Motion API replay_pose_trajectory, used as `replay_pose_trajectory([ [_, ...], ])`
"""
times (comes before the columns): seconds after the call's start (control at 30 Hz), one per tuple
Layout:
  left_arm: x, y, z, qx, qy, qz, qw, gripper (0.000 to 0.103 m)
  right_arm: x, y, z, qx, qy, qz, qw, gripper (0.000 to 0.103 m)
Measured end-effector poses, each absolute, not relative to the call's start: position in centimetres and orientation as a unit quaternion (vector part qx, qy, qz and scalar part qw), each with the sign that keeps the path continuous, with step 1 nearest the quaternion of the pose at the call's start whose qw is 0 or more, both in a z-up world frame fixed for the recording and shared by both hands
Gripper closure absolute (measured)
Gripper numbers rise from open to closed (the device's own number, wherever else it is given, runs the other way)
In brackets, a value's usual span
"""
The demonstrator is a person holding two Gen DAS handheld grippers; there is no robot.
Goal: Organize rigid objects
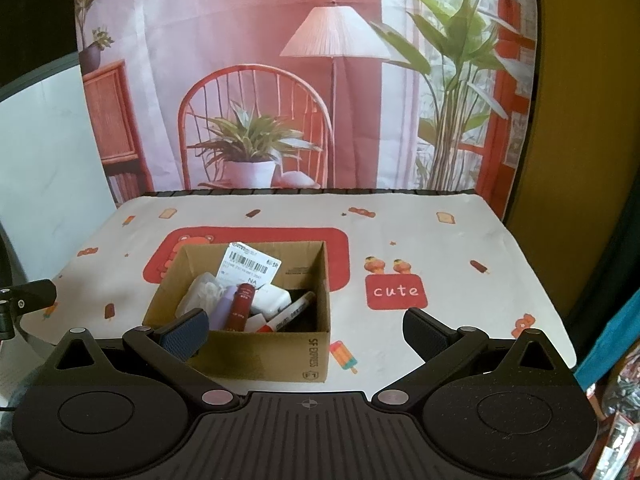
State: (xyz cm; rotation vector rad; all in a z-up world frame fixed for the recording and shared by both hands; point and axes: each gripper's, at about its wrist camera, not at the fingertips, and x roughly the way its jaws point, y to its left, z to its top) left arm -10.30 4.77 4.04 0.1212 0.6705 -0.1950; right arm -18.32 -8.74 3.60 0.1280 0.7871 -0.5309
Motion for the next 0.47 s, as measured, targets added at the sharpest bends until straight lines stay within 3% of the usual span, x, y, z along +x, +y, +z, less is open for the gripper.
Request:
replay_pose_trajectory([
  [0.47, -10.74, 4.78, 3.96, 0.061, 0.324, -0.101, 0.939, 0.000, -18.49, -8.82, 3.48, 0.064, 0.381, -0.256, 0.886, 0.000],
])
